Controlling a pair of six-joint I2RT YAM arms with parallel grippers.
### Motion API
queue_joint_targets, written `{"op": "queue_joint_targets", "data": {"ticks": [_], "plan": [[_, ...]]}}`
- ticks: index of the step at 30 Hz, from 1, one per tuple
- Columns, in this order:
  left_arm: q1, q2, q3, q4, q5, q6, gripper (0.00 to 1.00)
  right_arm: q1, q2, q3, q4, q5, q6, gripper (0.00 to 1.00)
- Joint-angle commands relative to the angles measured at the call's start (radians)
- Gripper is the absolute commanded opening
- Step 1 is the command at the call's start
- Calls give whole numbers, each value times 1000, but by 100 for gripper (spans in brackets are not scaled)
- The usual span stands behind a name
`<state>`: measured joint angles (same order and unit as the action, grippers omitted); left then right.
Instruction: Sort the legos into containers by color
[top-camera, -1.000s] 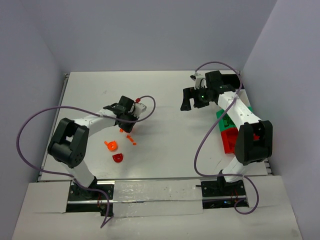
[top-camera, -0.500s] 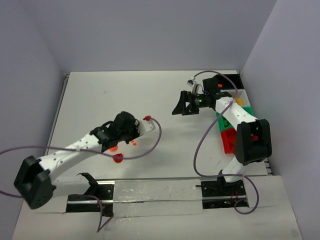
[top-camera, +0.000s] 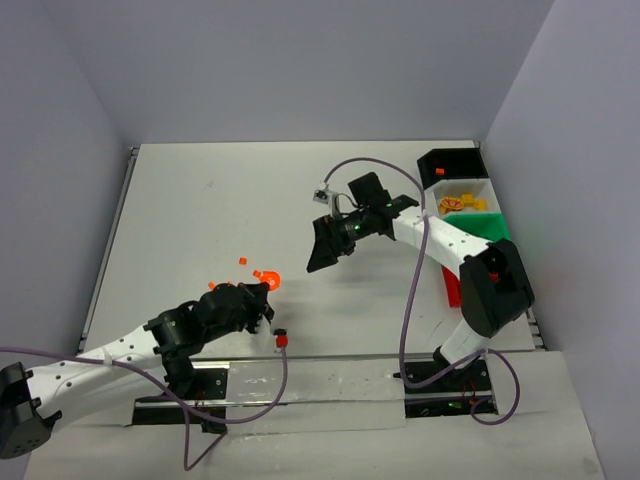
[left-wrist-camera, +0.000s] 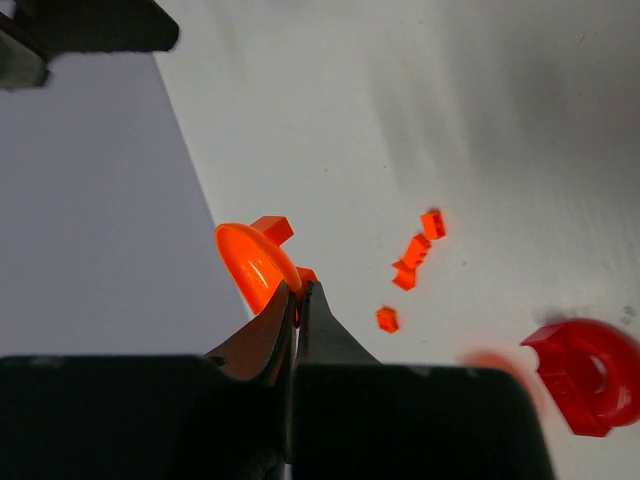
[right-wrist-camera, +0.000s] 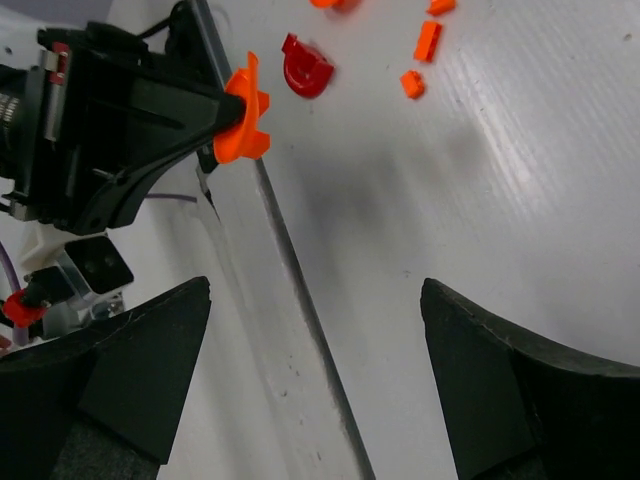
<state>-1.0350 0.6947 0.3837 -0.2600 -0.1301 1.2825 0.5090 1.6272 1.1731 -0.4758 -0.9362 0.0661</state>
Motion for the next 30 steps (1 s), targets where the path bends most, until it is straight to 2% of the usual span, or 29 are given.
{"op": "queue_joint_targets", "data": {"ticks": [1, 6, 14, 23, 30], "plan": [[-14, -61, 4, 10, 39, 250, 0, 86, -5, 68, -50, 91, -55, 90], [-31, -94, -6, 0, 52, 319, 0, 156, 19, 114, -58, 151, -54, 86], [-47, -91, 6, -26, 90, 356, 0, 189, 62, 195, -69, 117, -38, 80], [-61, -34, 45, -56, 85, 332, 0, 224, 104, 236, -100, 168, -35, 66], [-63, -27, 47, -53, 81, 327, 0, 266, 132, 249, -129, 160, -51, 59]]}}
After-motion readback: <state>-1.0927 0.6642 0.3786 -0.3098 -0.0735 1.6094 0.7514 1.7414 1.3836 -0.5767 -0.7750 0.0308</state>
